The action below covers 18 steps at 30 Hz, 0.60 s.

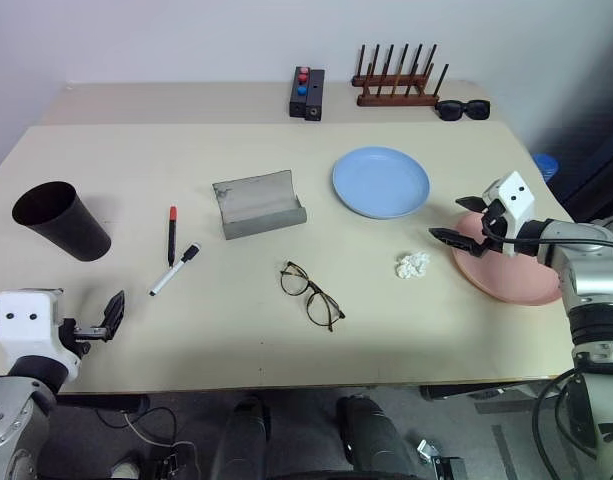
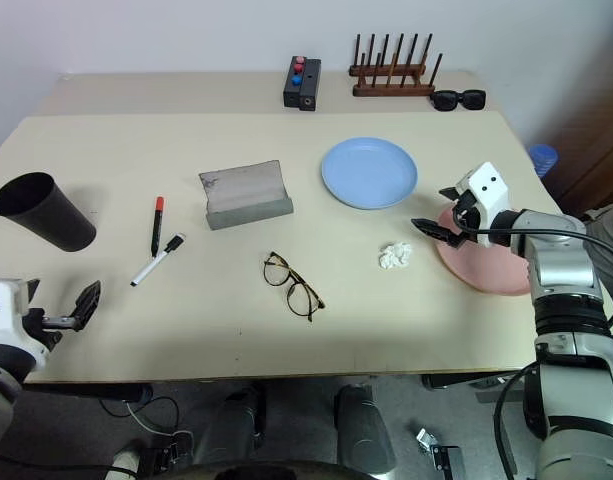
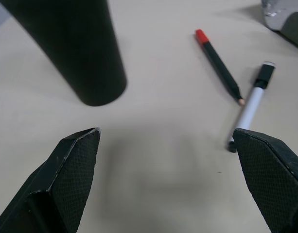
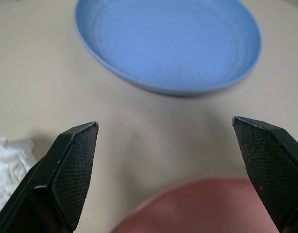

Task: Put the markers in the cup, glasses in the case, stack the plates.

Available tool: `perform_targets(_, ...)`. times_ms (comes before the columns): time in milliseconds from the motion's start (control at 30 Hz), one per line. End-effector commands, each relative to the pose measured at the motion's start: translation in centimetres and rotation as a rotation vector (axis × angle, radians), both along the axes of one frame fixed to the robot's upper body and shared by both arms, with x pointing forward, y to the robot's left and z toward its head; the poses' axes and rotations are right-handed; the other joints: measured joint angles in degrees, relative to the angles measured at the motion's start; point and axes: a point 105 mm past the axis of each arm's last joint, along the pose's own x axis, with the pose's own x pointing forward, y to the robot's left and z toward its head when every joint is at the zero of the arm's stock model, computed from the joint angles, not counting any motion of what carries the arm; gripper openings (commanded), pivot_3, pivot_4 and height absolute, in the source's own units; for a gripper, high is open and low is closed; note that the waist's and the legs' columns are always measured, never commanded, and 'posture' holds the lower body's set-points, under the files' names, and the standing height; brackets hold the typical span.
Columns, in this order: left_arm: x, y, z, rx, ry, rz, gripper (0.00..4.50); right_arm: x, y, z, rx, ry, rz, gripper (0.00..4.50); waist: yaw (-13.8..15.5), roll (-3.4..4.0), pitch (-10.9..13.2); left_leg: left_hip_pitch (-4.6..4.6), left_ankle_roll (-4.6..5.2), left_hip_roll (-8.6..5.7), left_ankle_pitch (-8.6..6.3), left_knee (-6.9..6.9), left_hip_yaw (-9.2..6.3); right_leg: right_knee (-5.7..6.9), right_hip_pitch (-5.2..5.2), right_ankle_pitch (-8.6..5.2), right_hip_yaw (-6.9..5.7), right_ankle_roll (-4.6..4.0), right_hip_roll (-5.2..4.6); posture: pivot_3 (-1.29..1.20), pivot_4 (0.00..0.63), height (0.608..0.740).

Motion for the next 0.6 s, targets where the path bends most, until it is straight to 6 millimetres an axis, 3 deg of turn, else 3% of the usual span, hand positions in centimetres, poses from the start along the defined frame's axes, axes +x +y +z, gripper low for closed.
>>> perform_targets(33,0.0,0.0,0.7,0.029,-0.031,0.005,4.47,0.1,0.2,1.9,0.01,-0.08,0.008,4.5,-0.1,0.0,0.0,0.0,0.0,0.0,0.0,0.0,0.0,0.01,0.0,0.0,0.0,0.0,0.0,0.0,0.15,0.74)
perform_targets(333,-0.1,0.0,0.9,0.032,-0.039,0.01,4.47,0.2,1.7,1.9,0.025,-0.095,0.05,4.5,0.1,0.0,0.0,0.01,0.0,0.01,0.0,0.0,0.0,0.02,0.02,0.01,0.0,0.02,0.01,0.0,0.15,0.74)
perform_targets(600,1.4,-0.7,2.1,-0.062,-0.115,0.027,4.47,0.0,7.0,2.7,0.08,-0.131,0.17,4.5,0.1,0.0,0.0,0.01,0.0,0.01,0.01,0.01,-0.03,0.04,0.03,0.03,0.0,0.06,0.02,0.0,0.15,0.74)
